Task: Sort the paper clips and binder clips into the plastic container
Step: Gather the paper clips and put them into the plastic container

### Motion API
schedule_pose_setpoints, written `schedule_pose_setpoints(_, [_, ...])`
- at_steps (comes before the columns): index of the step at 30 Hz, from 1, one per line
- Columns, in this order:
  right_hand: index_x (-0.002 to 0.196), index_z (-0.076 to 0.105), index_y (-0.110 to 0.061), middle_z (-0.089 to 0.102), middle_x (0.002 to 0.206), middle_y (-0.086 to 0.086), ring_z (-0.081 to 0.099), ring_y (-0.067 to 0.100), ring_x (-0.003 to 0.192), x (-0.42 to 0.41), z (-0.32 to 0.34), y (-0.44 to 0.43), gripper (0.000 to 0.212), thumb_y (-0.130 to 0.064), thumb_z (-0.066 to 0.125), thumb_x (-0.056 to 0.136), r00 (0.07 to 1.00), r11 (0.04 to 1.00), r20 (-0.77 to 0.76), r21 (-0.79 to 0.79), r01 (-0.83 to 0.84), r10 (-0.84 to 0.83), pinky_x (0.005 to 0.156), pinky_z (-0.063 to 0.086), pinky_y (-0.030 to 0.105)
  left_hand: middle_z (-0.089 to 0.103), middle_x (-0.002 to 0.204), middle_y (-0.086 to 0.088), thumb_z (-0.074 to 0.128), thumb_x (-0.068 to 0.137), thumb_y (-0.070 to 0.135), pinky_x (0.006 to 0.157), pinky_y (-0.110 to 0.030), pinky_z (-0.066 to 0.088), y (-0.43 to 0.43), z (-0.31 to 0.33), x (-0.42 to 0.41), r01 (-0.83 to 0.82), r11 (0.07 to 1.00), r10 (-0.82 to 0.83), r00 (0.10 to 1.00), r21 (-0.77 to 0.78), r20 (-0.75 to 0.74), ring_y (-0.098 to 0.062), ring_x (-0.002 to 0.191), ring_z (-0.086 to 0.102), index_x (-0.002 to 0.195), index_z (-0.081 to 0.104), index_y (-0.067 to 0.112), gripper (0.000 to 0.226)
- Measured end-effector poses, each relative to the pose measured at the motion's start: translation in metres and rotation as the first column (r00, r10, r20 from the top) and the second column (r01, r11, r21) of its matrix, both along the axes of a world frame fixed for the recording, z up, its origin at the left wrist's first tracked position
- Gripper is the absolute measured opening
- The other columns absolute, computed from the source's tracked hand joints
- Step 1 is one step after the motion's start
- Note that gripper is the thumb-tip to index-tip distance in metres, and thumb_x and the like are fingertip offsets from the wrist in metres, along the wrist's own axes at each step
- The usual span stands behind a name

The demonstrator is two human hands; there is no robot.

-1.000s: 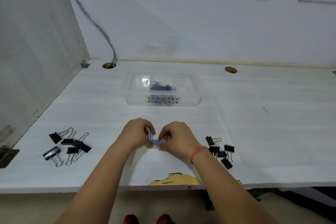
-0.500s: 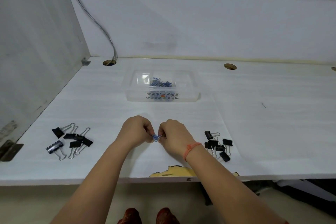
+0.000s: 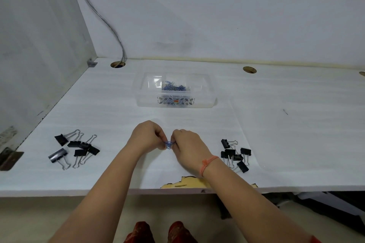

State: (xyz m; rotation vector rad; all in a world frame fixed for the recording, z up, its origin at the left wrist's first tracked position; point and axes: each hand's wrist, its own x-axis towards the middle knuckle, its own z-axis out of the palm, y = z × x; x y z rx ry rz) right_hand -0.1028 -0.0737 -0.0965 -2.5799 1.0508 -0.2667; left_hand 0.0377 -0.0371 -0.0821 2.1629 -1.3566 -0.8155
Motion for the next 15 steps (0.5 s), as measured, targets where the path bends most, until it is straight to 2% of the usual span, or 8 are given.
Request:
schedule_pose_setpoints(3, [0.099, 0.065, -0.009, 0.067, 0.100, 0.009, 0.059, 0.025, 0.092, -0.006, -0.001, -0.009, 0.016, -0.013, 0.052, 0.089, 0.989, 0.990, 0.134, 0.132, 0.050, -0.068, 0.071, 0.038, 0.026, 0.061, 0.057, 0.004, 0.078, 0.064, 0.006, 0.056, -0.022, 0.040, 0.000, -0.002, 0.001, -0.028, 1.000, 0.028, 1.000, -0.012, 0.012, -0.011, 0.054, 0.051, 0.060, 0.070, 0.021, 0.017])
schedule_pose_setpoints(5, [0.092, 0.068, -0.011, 0.068, 0.088, 0.005, 0.059, 0.019, 0.079, -0.008, -0.001, -0.017, 0.011, -0.013, 0.058, 0.086, 0.968, 0.967, 0.205, 0.237, 0.093, -0.143, 0.069, 0.042, 0.025, 0.062, 0.058, 0.003, 0.079, 0.064, 0.008, 0.058, -0.024, 0.041, 0.001, -0.003, 0.001, -0.041, 0.999, 0.041, 0.999, -0.032, -0.007, -0.014, 0.056, 0.053, 0.061, 0.071, 0.019, 0.014])
schedule_pose_setpoints(6, [0.089, 0.067, -0.011, 0.065, 0.079, 0.003, 0.058, 0.017, 0.069, -0.009, -0.001, -0.020, 0.008, -0.011, 0.060, 0.086, 0.946, 0.933, 0.250, 0.342, 0.115, -0.209, 0.065, 0.046, 0.025, 0.062, 0.058, 0.002, 0.079, 0.065, 0.008, 0.059, -0.025, 0.042, 0.002, -0.003, 0.002, -0.045, 0.998, 0.044, 0.999, -0.039, -0.018, -0.015, 0.058, 0.053, 0.062, 0.070, 0.017, 0.013])
schedule_pose_setpoints(8, [0.085, 0.064, -0.008, 0.059, 0.067, 0.003, 0.055, 0.014, 0.050, -0.012, 0.000, -0.024, 0.005, -0.005, 0.060, 0.087, 0.859, 0.785, 0.350, 0.612, 0.094, -0.375, 0.055, 0.049, 0.026, 0.061, 0.058, 0.002, 0.077, 0.067, 0.008, 0.061, -0.026, 0.042, 0.003, -0.005, 0.001, -0.060, 0.997, 0.057, 0.997, -0.056, -0.049, -0.016, 0.059, 0.054, 0.062, 0.068, 0.017, 0.014])
schedule_pose_setpoints(10, [0.082, 0.062, -0.008, 0.057, 0.066, 0.007, 0.052, 0.011, 0.044, -0.013, 0.001, -0.025, 0.011, 0.000, 0.059, 0.088, 0.745, 0.600, 0.423, 0.799, -0.038, -0.516, 0.051, 0.047, 0.026, 0.059, 0.059, 0.000, 0.073, 0.070, 0.005, 0.062, -0.028, 0.042, 0.004, -0.006, 0.002, -0.106, 0.989, 0.094, 0.989, -0.102, -0.115, -0.018, 0.059, 0.053, 0.063, 0.066, 0.018, 0.017])
schedule_pose_setpoints(13, [0.085, 0.062, -0.008, 0.055, 0.068, 0.007, 0.053, 0.010, 0.049, -0.012, 0.003, -0.027, 0.015, 0.004, 0.054, 0.091, 0.612, 0.382, 0.437, 0.896, -0.228, -0.660, 0.051, 0.049, 0.020, 0.053, 0.060, -0.002, 0.065, 0.076, -0.001, 0.058, -0.026, 0.034, 0.008, -0.002, 0.004, -0.188, 0.973, 0.141, 0.945, -0.137, -0.295, -0.019, 0.058, 0.045, 0.072, 0.068, 0.018, 0.019])
schedule_pose_setpoints(15, [0.086, 0.063, -0.003, 0.054, 0.070, 0.008, 0.053, 0.010, 0.052, -0.013, 0.005, -0.029, 0.019, 0.007, 0.048, 0.092, 0.530, 0.211, 0.379, 0.912, -0.351, -0.759, 0.050, 0.051, 0.016, 0.052, 0.058, -0.001, 0.060, 0.080, -0.004, 0.056, -0.025, 0.033, 0.009, 0.001, 0.004, -0.230, 0.966, 0.161, 0.895, -0.120, -0.415, -0.017, 0.056, 0.042, 0.075, 0.069, 0.016, 0.023])
